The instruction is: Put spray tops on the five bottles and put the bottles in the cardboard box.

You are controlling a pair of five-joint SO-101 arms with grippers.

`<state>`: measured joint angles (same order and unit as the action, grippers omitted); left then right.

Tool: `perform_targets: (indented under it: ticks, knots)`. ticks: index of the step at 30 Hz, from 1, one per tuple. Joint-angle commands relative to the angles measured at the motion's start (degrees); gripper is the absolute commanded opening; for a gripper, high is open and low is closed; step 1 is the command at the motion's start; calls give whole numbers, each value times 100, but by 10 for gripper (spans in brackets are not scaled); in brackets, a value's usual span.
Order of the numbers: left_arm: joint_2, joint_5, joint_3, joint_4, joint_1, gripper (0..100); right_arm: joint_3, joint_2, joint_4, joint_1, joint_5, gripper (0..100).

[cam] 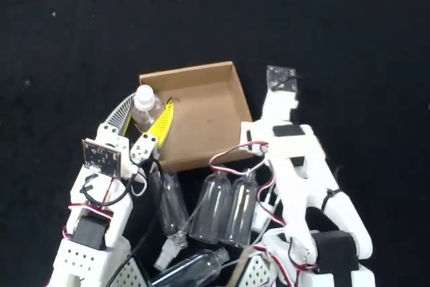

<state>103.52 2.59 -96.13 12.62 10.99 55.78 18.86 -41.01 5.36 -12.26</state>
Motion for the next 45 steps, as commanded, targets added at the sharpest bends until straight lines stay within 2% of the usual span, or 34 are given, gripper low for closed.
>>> perform_targets:
  ticks: [1,5,12,14,17,19,23,27,35,41,45]
  knots:
    - [79,-18,-127,35,13,30,-4,277,123,88,-9,12]
    - [79,-18,-127,35,13,30,92,277,70,800,492,11]
    - [79,-18,-127,35,13,30,75,286,62,976,536,15]
    - [79,-18,-127,35,13,30,-119,286,18,1002,756,62]
    - [79,-18,-127,35,13,30,-523,286,-220,993,844,213]
    - [79,-18,-127,35,13,30,-822,286,-369,976,835,270]
    - [79,-18,-127,35,13,30,-1613,233,-316,941,835,222]
    - [79,-18,-127,35,13,30,-2000,-57,413,897,835,166]
    - [79,-18,-127,35,13,30,-2510,-1499,1231,870,844,163]
    - [79,-18,-127,35,13,30,-2580,-2035,1908,624,879,162]
    - [79,-18,-127,35,13,30,-2563,-2299,1943,545,888,133]
